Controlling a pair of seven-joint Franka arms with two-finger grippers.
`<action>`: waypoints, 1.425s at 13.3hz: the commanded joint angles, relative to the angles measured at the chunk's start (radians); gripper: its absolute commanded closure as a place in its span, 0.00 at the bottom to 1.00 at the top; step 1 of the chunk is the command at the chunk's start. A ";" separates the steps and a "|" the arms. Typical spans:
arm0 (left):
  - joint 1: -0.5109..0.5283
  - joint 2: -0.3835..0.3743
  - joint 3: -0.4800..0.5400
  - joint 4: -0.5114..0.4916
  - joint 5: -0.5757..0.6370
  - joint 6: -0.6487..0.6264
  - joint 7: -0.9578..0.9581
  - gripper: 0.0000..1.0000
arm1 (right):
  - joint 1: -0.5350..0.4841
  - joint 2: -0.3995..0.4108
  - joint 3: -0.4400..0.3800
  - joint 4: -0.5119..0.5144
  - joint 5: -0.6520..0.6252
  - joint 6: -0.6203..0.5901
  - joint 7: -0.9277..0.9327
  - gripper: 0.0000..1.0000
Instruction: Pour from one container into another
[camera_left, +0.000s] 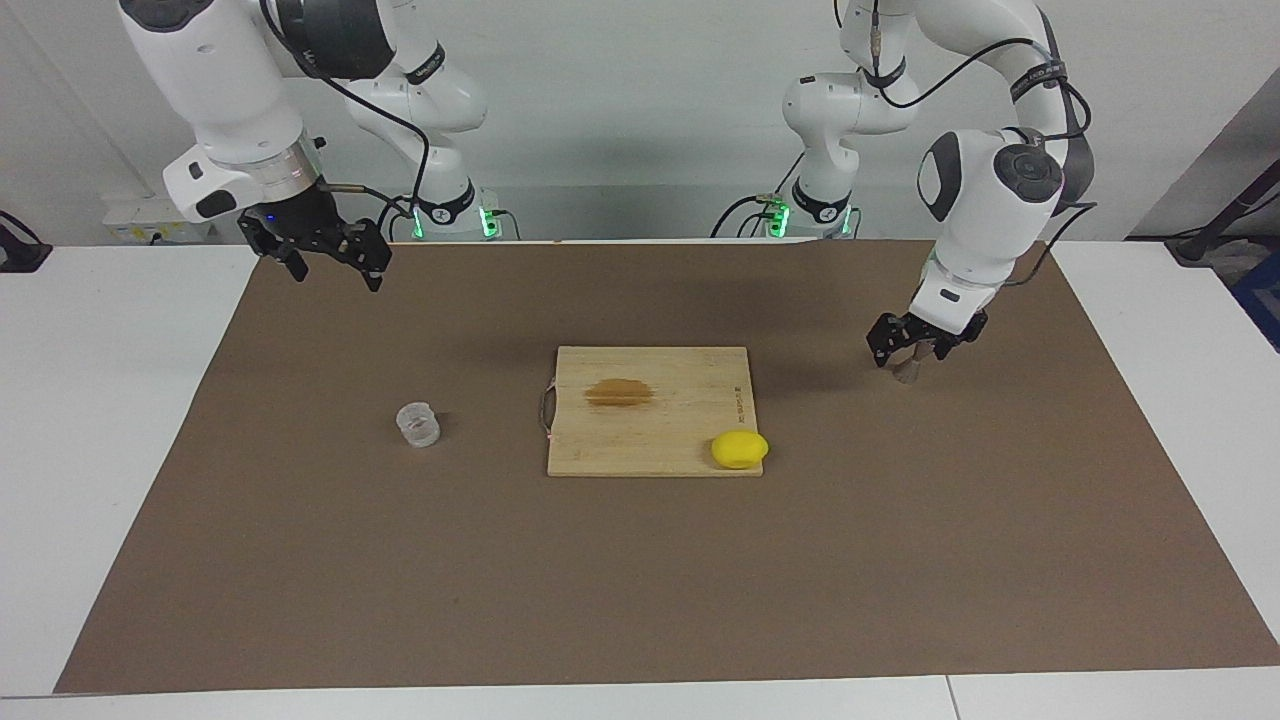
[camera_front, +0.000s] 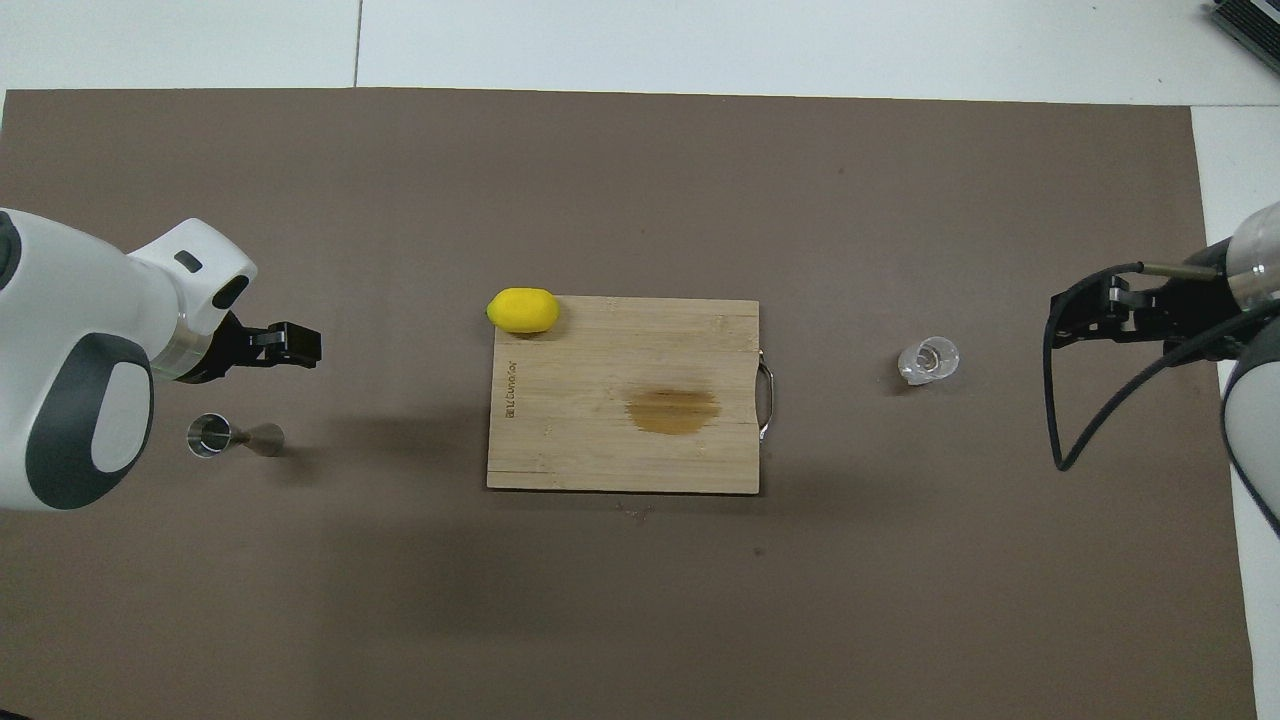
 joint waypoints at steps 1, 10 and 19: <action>0.084 0.041 0.007 0.127 -0.117 -0.144 0.107 0.00 | -0.013 -0.008 0.005 -0.003 0.011 0.021 -0.014 0.02; 0.392 0.102 0.007 0.172 -0.436 -0.329 0.898 0.00 | -0.013 -0.008 0.004 -0.010 -0.007 0.055 -0.017 0.07; 0.644 0.333 0.004 0.237 -0.720 -0.577 1.451 0.00 | -0.022 0.046 0.004 -0.009 0.010 0.104 0.296 0.03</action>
